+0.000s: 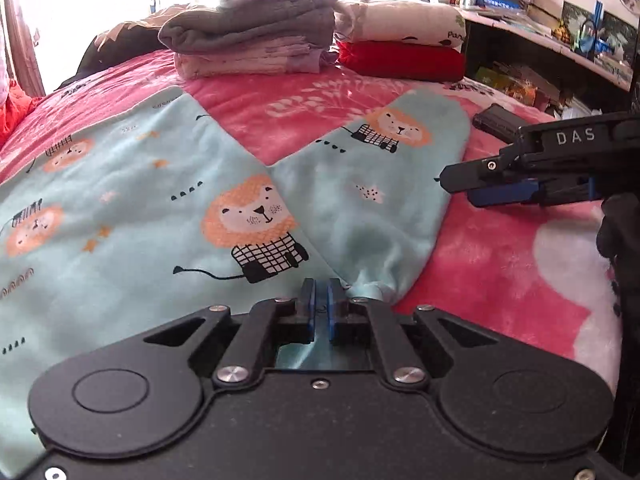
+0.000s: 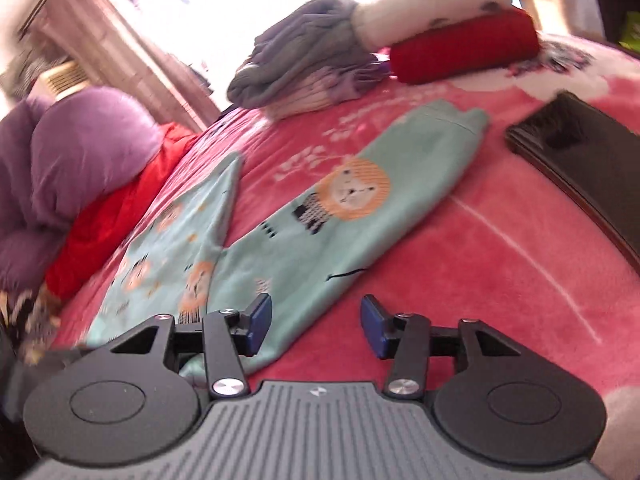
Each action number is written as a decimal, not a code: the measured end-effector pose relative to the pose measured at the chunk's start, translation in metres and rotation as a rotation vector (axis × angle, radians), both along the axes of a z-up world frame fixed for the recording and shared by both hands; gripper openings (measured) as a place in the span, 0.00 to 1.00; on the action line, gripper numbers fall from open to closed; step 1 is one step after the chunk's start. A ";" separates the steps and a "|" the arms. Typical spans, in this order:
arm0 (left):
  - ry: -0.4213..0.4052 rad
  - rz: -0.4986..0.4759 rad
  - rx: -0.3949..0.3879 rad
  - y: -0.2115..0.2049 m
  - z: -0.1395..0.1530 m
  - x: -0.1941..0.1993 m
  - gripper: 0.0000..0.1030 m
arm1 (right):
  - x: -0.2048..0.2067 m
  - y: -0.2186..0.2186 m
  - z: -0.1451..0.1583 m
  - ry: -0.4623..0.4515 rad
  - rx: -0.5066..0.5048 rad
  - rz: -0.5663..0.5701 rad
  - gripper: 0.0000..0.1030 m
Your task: Fold clothes
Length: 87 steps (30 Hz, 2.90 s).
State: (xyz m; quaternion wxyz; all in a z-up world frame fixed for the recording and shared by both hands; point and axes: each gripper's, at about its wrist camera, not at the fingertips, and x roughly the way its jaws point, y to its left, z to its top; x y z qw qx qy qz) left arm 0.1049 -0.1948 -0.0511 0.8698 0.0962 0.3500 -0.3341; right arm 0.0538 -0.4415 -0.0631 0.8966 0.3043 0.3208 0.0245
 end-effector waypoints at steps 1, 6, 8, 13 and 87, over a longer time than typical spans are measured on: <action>0.018 0.007 -0.032 0.004 0.004 0.000 0.03 | 0.002 -0.002 -0.002 0.001 0.018 -0.022 0.50; 0.005 0.004 -0.025 0.004 0.006 -0.011 0.03 | 0.014 -0.018 -0.010 -0.034 0.098 -0.123 0.54; 0.018 0.033 -0.049 0.007 0.005 -0.011 0.03 | 0.019 -0.027 -0.015 -0.047 0.158 -0.168 0.54; 0.039 0.085 -0.102 0.011 0.004 -0.013 0.03 | 0.024 -0.039 -0.021 -0.058 0.241 -0.225 0.48; -0.635 -0.268 0.565 -0.051 -0.021 -0.104 0.13 | -0.005 0.007 -0.057 0.120 0.558 -0.100 0.03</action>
